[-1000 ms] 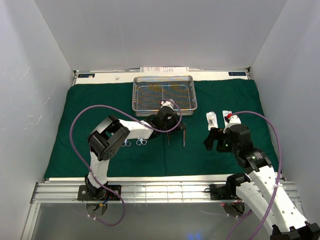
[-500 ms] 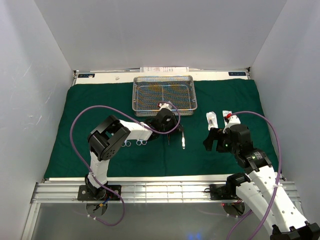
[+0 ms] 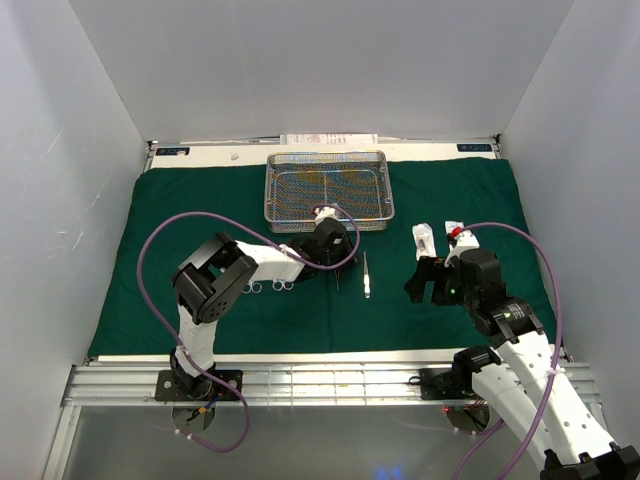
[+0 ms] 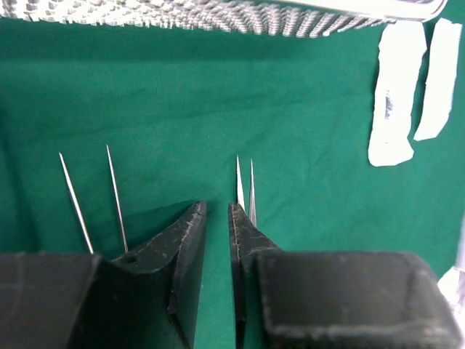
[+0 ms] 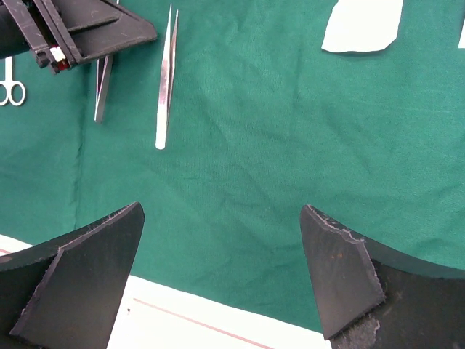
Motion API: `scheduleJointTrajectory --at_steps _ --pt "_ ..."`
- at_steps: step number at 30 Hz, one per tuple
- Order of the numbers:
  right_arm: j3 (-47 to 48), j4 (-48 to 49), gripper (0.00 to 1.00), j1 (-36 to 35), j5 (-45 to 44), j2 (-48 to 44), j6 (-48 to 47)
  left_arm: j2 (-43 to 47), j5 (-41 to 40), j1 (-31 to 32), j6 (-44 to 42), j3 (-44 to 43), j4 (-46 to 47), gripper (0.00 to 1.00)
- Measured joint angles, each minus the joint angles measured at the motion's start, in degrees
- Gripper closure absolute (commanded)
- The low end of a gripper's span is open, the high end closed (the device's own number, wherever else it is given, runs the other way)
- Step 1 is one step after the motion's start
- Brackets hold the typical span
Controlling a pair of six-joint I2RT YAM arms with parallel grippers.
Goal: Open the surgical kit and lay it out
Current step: Adjust the medical item in the surgical kit.
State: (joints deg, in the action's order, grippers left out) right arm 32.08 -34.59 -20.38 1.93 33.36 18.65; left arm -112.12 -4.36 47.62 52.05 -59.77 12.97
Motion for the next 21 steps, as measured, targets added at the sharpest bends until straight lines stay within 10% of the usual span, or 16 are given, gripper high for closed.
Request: scheduleJointTrajectory --at_steps 21 --pt "0.0 0.02 0.07 0.0 0.5 0.0 -0.07 -9.57 -21.05 7.56 -7.87 -31.06 -35.74 0.66"
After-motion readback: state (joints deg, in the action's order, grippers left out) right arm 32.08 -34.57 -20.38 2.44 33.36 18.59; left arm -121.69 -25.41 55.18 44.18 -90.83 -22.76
